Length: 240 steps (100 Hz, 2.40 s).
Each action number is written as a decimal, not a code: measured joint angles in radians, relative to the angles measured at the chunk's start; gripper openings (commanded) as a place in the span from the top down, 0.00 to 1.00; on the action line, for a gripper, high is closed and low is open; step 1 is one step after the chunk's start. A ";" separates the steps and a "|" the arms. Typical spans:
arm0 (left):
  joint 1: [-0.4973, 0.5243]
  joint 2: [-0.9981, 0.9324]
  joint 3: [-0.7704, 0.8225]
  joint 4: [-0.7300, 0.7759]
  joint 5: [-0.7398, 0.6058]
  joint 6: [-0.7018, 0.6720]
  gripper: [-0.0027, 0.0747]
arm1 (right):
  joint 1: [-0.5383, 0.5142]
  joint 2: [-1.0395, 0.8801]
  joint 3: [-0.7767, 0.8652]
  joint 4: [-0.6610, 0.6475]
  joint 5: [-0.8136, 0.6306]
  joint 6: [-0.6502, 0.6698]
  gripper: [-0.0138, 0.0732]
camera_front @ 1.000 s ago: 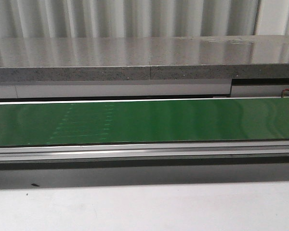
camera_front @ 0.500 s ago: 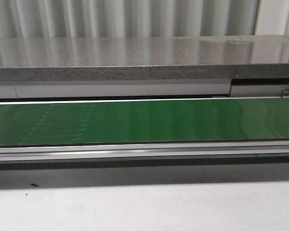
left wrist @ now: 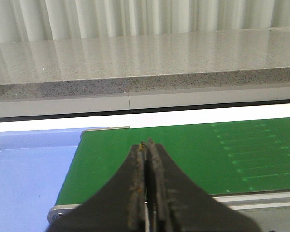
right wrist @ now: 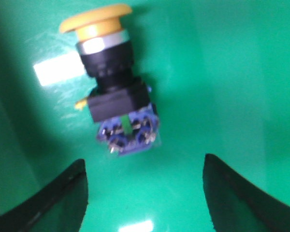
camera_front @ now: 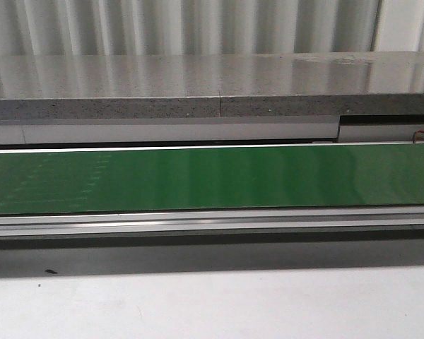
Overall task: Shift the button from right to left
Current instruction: 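Close the right gripper on the yellow push button and lift it, then set the button on the conveyor end nearest the green bin, release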
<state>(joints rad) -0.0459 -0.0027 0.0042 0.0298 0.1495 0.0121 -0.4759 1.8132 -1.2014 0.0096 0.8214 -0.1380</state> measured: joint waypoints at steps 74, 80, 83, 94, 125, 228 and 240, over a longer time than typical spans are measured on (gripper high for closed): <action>0.000 0.000 0.000 0.000 0.000 0.000 0.99 | 0.002 0.120 -0.083 0.060 -0.020 -0.039 0.58; 0.000 0.000 0.000 0.000 0.000 0.000 0.99 | 0.006 0.092 -0.083 0.060 -0.015 -0.039 0.58; 0.000 0.000 0.000 0.000 0.000 0.000 0.99 | 0.014 0.075 -0.083 0.060 -0.008 -0.039 0.58; 0.000 0.000 0.000 0.000 0.000 0.000 0.99 | 0.045 0.002 -0.083 0.060 0.021 -0.039 0.58; 0.000 0.000 0.000 0.000 0.000 0.000 0.99 | 0.235 -0.132 -0.083 0.062 0.121 0.073 0.58; 0.000 0.000 0.000 0.000 0.000 0.000 0.99 | 0.479 -0.351 0.037 0.097 0.032 0.129 0.35; 0.000 0.000 0.000 0.000 0.000 0.000 0.99 | 0.517 -0.442 0.140 0.097 -0.032 0.118 0.65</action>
<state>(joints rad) -0.0459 -0.0027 0.0042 0.0298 0.1495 0.0121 0.0413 1.3709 -1.0614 0.1062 0.7892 -0.0196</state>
